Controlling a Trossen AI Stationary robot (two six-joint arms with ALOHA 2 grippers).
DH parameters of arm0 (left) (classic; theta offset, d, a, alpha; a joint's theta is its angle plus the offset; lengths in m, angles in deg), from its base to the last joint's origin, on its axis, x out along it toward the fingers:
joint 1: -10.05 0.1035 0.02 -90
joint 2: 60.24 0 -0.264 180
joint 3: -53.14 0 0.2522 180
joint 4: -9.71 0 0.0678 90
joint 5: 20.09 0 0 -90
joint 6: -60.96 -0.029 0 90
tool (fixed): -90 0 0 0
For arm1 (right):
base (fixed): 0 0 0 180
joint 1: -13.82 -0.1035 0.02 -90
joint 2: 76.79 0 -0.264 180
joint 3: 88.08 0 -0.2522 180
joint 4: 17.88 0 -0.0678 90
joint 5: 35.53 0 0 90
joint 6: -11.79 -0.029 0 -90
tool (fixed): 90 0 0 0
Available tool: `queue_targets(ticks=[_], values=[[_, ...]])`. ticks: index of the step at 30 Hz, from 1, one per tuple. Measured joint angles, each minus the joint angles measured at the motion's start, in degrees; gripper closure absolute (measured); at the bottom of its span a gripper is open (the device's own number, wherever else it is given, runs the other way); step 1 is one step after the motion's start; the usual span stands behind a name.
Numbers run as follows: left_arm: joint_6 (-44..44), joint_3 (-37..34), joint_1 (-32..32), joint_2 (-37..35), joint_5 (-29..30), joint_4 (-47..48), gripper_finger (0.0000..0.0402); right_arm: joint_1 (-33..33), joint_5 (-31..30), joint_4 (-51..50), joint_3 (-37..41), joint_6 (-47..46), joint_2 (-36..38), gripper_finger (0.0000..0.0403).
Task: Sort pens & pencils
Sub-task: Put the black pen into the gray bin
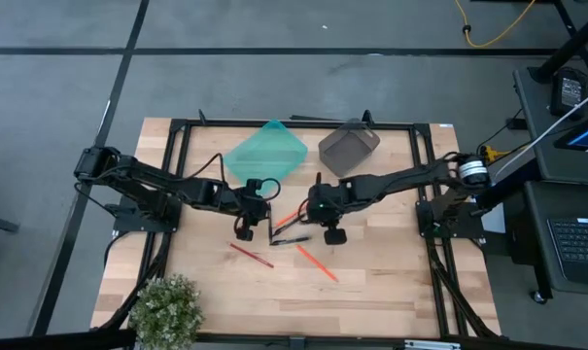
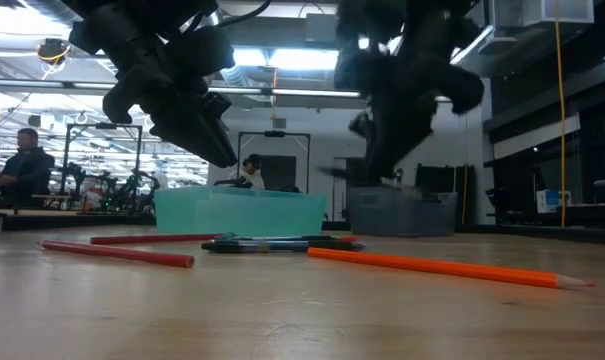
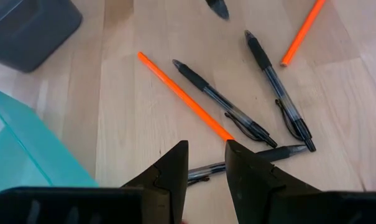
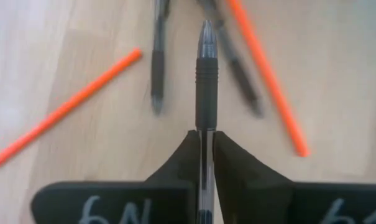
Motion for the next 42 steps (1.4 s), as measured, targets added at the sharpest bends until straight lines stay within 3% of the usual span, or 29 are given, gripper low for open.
queue_targets(ticks=[7,22,35,37,42], values=[[-0.8,0.0,0.0,0.0,0.0,0.0,0.0302,0.6,-2.6,1.9,1.6,0.0,7.0,0.0376],[-4.8,-1.3,0.0,0.0,-0.7,-2.8,0.0302,5.9,-2.7,30.1,25.4,-1.4,27.2,0.0376],[-6.1,-1.3,1.0,0.0,-0.9,-4.6,0.0302,8.7,-2.9,53.9,39.9,-1.5,29.8,0.0376],[-6.2,-1.3,1.0,0.0,-0.9,-4.7,0.0302,8.7,-5.3,56.1,40.5,-1.6,29.8,0.0376],[-6.2,-1.3,1.0,0.0,-0.9,-4.9,0.0302,8.8,-20.8,56.8,40.7,-4.1,29.8,0.0376]])
